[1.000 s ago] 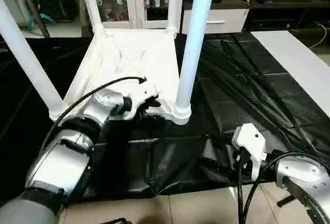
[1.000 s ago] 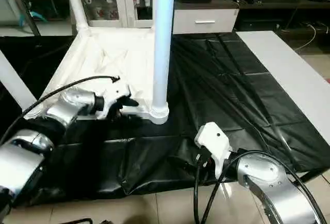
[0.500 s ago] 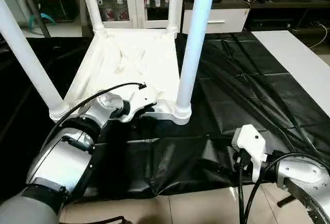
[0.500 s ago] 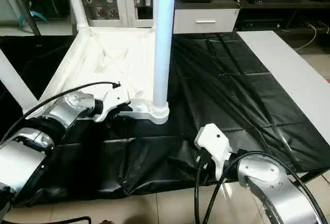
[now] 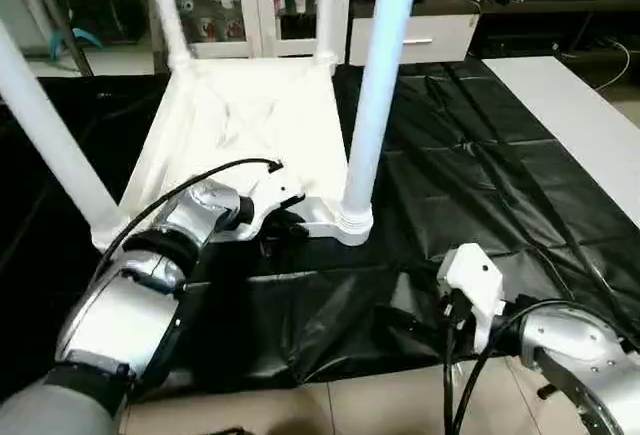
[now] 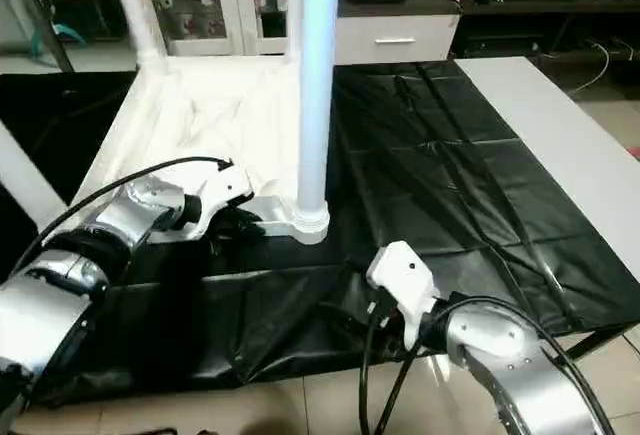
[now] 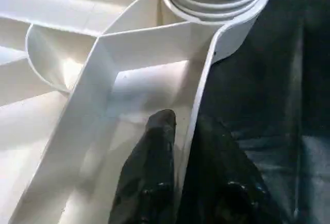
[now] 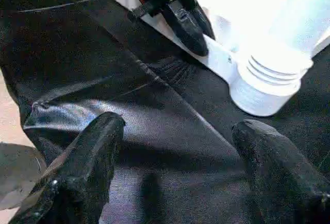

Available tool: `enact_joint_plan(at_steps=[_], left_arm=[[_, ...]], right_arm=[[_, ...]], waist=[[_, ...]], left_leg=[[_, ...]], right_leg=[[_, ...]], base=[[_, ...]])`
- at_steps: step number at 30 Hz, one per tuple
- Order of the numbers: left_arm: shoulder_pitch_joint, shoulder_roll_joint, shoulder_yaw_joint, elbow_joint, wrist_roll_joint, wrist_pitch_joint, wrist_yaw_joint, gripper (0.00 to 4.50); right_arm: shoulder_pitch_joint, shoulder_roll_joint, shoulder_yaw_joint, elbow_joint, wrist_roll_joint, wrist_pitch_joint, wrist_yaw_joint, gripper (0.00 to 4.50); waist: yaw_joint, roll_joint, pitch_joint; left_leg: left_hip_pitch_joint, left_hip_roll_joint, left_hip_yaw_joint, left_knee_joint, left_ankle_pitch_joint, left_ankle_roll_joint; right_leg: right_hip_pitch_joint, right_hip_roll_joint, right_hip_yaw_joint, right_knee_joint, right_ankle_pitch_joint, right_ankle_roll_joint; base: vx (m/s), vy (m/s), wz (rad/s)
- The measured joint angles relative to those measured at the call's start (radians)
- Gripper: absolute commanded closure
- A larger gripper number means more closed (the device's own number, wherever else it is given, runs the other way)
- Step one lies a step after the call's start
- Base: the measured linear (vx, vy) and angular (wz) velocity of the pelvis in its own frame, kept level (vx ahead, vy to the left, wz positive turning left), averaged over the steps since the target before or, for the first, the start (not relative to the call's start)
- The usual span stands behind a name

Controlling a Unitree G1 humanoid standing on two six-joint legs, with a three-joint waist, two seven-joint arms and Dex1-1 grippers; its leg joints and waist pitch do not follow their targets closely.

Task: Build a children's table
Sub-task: Rotate table base

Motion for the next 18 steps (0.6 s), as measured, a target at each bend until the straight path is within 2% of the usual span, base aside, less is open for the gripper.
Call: enact_joint_plan(at_steps=[4, 6, 8, 10, 11, 14, 18], left_arm=[[0.077, 0.0, 0.039, -0.115, -0.03, 0.072, 0.075, 4.15], [0.13, 0.01, 0.056, -0.208, -0.041, 0.122, 0.116, 4.21], [0.22, 0.034, 0.072, -0.365, -0.041, 0.185, 0.161, 4.26], [0.299, 0.048, 0.082, -0.498, -0.028, 0.218, 0.202, 4.37], [0.364, 0.059, 0.096, -0.605, -0.023, 0.237, 0.213, 4.39], [0.483, 0.072, 0.11, -0.797, -0.023, 0.263, 0.214, 4.46], [0.566, 0.085, 0.099, -0.912, -0.037, 0.235, 0.201, 4.46]], right_arm=[[-0.017, 0.021, 0.0, 0.023, -0.004, -0.01, -0.019, 0.77], [-0.022, 0.024, 0.0, 0.032, -0.005, -0.014, -0.026, 0.77], [-0.04, 0.028, -0.005, 0.051, -0.009, -0.018, -0.033, 0.77], [-0.048, 0.029, -0.01, 0.067, -0.014, -0.02, -0.043, 0.77], [-0.05, 0.031, -0.013, 0.072, -0.023, -0.021, -0.051, 0.77], [-0.053, 0.038, -0.021, 0.094, -0.037, -0.021, -0.072, 0.77], [-0.065, 0.047, -0.02, 0.11, -0.045, -0.022, -0.088, 0.77]], waist=[[-0.016, -0.001, -0.002], [-0.031, -0.001, -0.002], [-0.049, -0.004, -0.002], [-0.055, -0.006, -0.002], [-0.058, -0.006, -0.002], [-0.055, -0.007, -0.003], [-0.037, -0.004, -0.004]], left_leg=[[0.002, 0.0, 0.001, -0.001, 0.0, 0.0], [0.002, 0.0, 0.001, -0.002, 0.0, 0.0], [0.005, 0.0, 0.0, -0.004, 0.0, -0.001], [0.009, 0.0, 0.0, -0.007, 0.0, -0.001], [0.01, 0.0, 0.0, -0.009, 0.0, -0.001], [0.009, 0.0, 0.0, -0.015, 0.0, -0.001], [0.007, 0.0, 0.001, -0.018, 0.002, 0.004]], right_leg=[[0.001, 0.0, 0.0, 0.001, 0.0, -0.001], [0.001, -0.001, 0.0, 0.0, 0.001, -0.002], [0.0, -0.002, -0.004, 0.0, 0.002, -0.004], [-0.001, -0.003, -0.004, 0.0, 0.003, -0.005], [-0.001, -0.003, -0.005, 0.0, 0.003, -0.004], [-0.004, -0.002, -0.005, -0.004, 0.002, -0.004], [-0.009, -0.002, -0.005, -0.008, 0.002, -0.004]], base=[[0.0, 0.0, 0.0], [0.0, 0.0, 0.0], [0.0, 0.0, 0.0], [0.0, 0.0, 0.0], [0.0, 0.0, 0.0], [0.0, 0.0, 0.0], [0.0, 0.0, 0.0]])
